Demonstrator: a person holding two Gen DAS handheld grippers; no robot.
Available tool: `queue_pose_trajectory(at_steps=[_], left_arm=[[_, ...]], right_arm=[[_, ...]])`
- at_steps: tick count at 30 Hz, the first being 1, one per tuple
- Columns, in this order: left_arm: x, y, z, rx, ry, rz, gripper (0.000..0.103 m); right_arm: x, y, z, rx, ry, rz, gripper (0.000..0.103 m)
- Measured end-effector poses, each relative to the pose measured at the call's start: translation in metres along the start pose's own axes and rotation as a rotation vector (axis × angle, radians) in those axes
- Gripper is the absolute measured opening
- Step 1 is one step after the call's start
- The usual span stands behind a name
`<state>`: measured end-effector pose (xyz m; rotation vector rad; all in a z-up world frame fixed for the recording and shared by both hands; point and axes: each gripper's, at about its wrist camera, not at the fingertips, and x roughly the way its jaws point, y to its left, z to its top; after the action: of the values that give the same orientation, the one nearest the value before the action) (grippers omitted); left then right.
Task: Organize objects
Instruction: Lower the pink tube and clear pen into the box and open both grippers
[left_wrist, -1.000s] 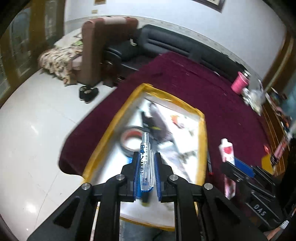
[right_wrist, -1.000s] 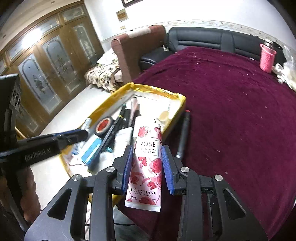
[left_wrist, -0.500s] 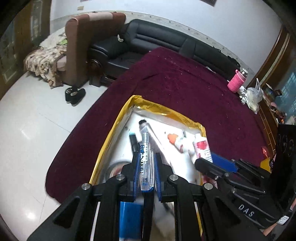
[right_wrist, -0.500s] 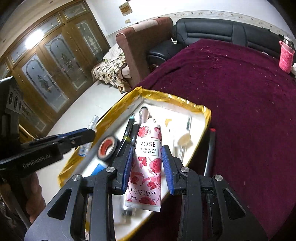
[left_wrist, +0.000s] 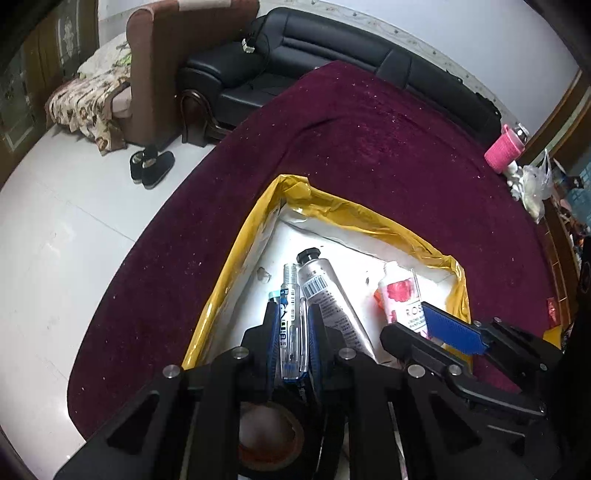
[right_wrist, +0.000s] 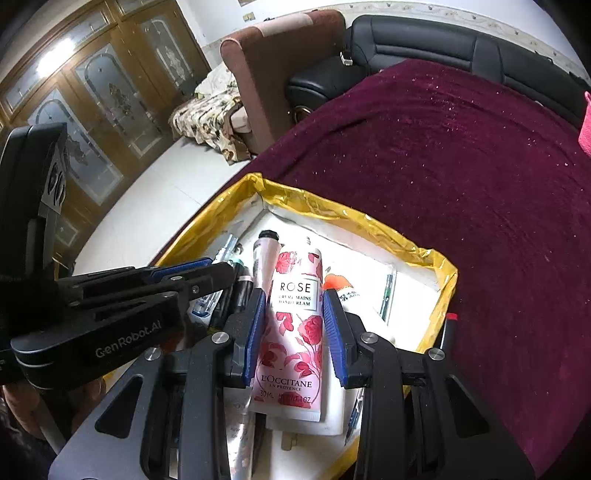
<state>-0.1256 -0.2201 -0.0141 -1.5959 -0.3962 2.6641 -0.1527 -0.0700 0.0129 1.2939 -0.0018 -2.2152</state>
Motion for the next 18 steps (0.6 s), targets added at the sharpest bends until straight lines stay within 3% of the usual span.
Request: queue_pose_trajectory(at_steps=[18], left_arm=[[0.0049, -0.0052, -0.0013, 0.024, 0.003, 0.019, 0.014]], right_arm=[[0.006, -0.0034, -0.0057, -0.004, 0.009, -0.027, 0.033]])
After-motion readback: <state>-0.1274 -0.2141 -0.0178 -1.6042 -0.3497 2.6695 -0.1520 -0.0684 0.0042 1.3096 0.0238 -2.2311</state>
